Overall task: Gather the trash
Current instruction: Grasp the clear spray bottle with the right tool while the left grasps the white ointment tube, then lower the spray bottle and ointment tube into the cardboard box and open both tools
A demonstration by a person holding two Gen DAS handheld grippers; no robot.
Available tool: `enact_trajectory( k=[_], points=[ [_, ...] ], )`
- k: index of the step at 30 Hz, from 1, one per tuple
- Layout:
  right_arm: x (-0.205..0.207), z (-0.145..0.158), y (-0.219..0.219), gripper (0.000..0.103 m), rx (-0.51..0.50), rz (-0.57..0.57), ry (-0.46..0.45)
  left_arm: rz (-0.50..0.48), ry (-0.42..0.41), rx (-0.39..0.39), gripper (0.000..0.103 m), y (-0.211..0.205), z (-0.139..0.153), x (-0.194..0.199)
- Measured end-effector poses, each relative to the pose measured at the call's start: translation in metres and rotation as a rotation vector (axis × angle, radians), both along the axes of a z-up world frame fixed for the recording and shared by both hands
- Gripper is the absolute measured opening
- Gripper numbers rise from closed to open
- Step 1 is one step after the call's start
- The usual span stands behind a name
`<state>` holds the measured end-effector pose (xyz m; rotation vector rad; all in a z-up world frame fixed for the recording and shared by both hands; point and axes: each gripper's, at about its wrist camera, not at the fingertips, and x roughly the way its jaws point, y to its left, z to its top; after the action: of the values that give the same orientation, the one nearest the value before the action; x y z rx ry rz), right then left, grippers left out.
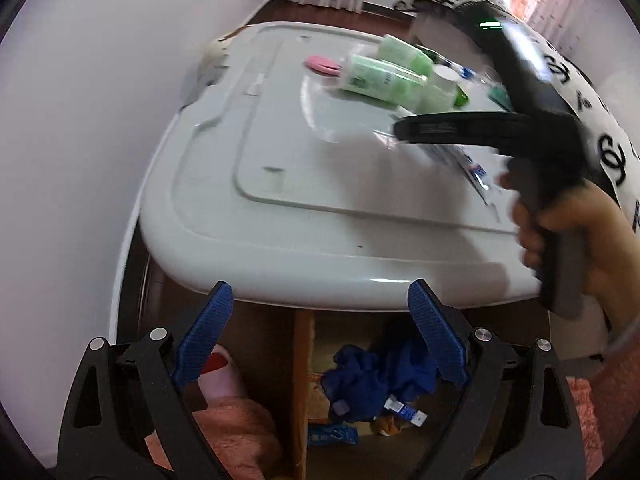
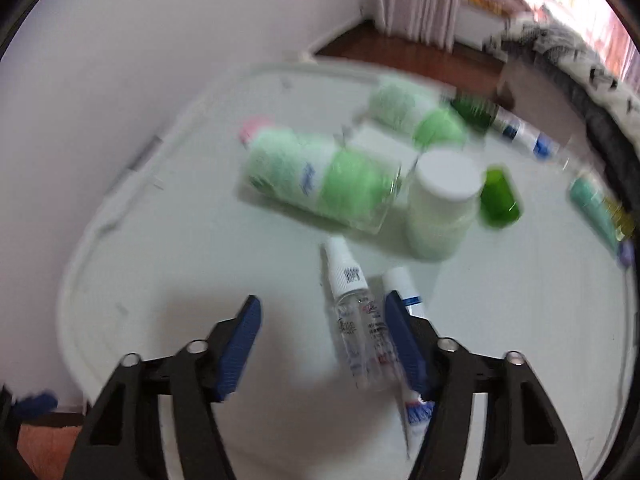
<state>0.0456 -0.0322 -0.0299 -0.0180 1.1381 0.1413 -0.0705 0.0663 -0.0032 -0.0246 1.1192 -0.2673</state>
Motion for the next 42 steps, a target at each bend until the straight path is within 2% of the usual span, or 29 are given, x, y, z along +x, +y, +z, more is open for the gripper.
enact_trajectory(
  k=[1, 2, 5, 7, 11, 14, 17, 20, 22, 26, 27, 29, 31, 32, 33, 34, 36, 38, 42],
  points=[
    [0.003, -0.007, -0.002, 0.047, 0.032, -0.011, 0.027, -0.007, 0.002, -0.001, 0.087, -0.002, 0.0, 0.0],
    [0.003, -0.006, -0.008, 0.024, 0.083, -0.033, 0.006, -0.01, 0.002, -0.005, 0.087, -0.002, 0.0, -0.001],
    [-0.002, -0.003, -0.016, 0.024, 0.129, -0.061, 0.015, -0.008, -0.004, -0.011, 0.087, -0.002, 0.003, -0.003],
    [-0.013, 0.007, -0.02, 0.024, 0.138, -0.058, -0.017, -0.003, -0.006, -0.012, 0.087, -0.001, 0.002, -0.003],
    [-0.068, 0.049, -0.048, 0.024, 0.255, -0.061, -0.118, -0.001, 0.009, -0.017, 0.087, -0.001, -0.003, 0.0],
    [-0.119, 0.074, -0.076, 0.024, 0.28, -0.068, -0.187, -0.025, 0.03, -0.047, 0.087, -0.015, -0.006, 0.005],
    [-0.163, 0.087, -0.101, 0.024, 0.288, -0.115, -0.231, -0.073, 0.052, -0.114, 0.087, -0.044, -0.006, 0.017],
    [-0.202, 0.097, -0.126, 0.024, 0.291, -0.179, -0.282, -0.057, 0.079, -0.181, 0.087, -0.08, -0.006, 0.046],
    [-0.219, 0.098, -0.142, 0.024, 0.3, -0.215, -0.304, -0.035, 0.095, -0.176, 0.087, -0.109, -0.009, 0.069],
    [-0.239, 0.093, -0.167, 0.024, 0.333, -0.271, -0.307, -0.005, 0.131, -0.102, 0.087, -0.16, -0.022, 0.108],
    [-0.239, 0.091, -0.17, 0.024, 0.34, -0.278, -0.307, 0.004, 0.145, -0.108, 0.087, -0.168, -0.026, 0.115],
    [-0.24, 0.089, -0.175, 0.024, 0.351, -0.281, -0.308, 0.029, 0.161, -0.055, 0.08, -0.181, -0.036, 0.124],
    [-0.238, 0.086, -0.177, 0.024, 0.365, -0.275, -0.307, 0.033, 0.12, 0.021, 0.054, -0.188, -0.036, 0.123],
    [-0.237, 0.085, -0.177, 0.024, 0.375, -0.269, -0.307, 0.03, 0.103, 0.052, 0.051, -0.19, -0.036, 0.121],
    [-0.237, 0.085, -0.178, 0.024, 0.382, -0.267, -0.305, 0.021, 0.085, 0.08, 0.035, -0.192, -0.037, 0.119],
    [-0.238, 0.085, -0.178, 0.024, 0.387, -0.264, -0.302, 0.005, 0.064, 0.095, 0.028, -0.192, -0.036, 0.116],
    [-0.236, 0.084, -0.176, 0.024, 0.39, -0.258, -0.301, -0.028, 0.048, 0.088, 0.023, -0.19, -0.035, 0.112],
    [-0.236, 0.085, -0.175, 0.024, 0.382, -0.255, -0.305, -0.062, 0.046, 0.075, 0.023, -0.183, -0.033, 0.106],
    [-0.24, 0.085, -0.172, 0.024, 0.367, -0.257, -0.306, -0.081, 0.001, 0.033, 0.022, -0.155, -0.005, 0.081]
  ],
)
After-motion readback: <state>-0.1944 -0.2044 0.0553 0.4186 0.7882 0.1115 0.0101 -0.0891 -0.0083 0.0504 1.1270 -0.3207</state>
